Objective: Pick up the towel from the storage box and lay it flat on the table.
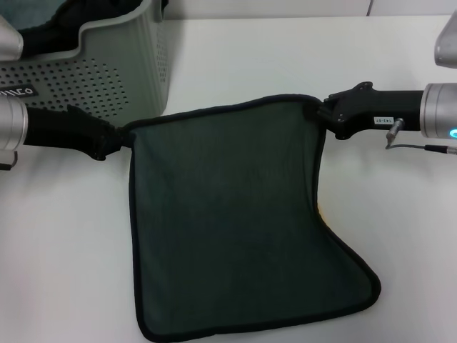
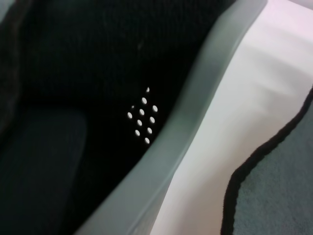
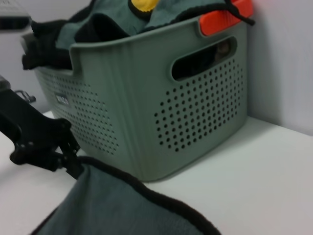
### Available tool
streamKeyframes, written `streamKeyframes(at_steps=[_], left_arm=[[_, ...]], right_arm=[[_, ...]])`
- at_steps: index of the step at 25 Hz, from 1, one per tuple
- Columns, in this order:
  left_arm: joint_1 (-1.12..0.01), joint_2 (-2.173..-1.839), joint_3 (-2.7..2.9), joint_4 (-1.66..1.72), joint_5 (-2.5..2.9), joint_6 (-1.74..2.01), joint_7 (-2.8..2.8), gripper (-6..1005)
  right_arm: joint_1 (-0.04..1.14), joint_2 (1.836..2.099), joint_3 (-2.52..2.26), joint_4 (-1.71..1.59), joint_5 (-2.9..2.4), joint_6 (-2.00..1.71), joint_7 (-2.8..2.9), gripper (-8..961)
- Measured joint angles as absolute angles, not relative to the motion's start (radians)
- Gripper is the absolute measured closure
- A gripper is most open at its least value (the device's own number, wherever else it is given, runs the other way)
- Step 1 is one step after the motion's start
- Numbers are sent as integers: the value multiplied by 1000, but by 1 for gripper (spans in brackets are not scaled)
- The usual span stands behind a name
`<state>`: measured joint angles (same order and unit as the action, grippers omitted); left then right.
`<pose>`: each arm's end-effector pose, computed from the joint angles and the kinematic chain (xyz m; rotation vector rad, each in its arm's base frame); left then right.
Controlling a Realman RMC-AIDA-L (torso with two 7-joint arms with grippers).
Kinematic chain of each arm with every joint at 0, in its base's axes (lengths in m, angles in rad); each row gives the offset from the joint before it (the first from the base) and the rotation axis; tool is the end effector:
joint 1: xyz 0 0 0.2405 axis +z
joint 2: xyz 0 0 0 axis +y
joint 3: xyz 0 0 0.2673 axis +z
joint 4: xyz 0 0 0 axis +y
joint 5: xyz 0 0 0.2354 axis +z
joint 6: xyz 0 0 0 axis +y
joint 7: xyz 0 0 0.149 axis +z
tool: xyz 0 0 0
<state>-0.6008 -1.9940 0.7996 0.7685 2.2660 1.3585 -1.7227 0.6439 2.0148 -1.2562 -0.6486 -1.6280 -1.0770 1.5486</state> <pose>-0.3028 0.4049 0.0274 -2.6382 -0.8146 -0.1410 0.2222 0.4302 -0.0435 -2.6511 0.5862 0.5201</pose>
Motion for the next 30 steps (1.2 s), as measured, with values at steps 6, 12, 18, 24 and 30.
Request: streamKeyframes(at_steps=[6,12,18,24,30], left_arm=[[-601,-1997,799,768,2268,1357,-1723,906],[-601,-2004,790,770,2258,1349,-1729,902],[-599,-2013,788,781,2254,1318,-1746,899],[-600,-2006,788,782,2253,1322,-1746,789],[-577,-2006,789,859,2229,1417,-1743,555]], right_arm=[[650,2019,-1259,-648,-1643,-1064,1548,938],[644,2022,-1257,-660,-1642,-1056,1522,937],[638,2027,-1268,-660,-1635,-998,1520,869],[627,2026,-1266,-676,-1633,-979,1518,766],[565,2026,-1267,-781,-1618,-1008,1500,545]])
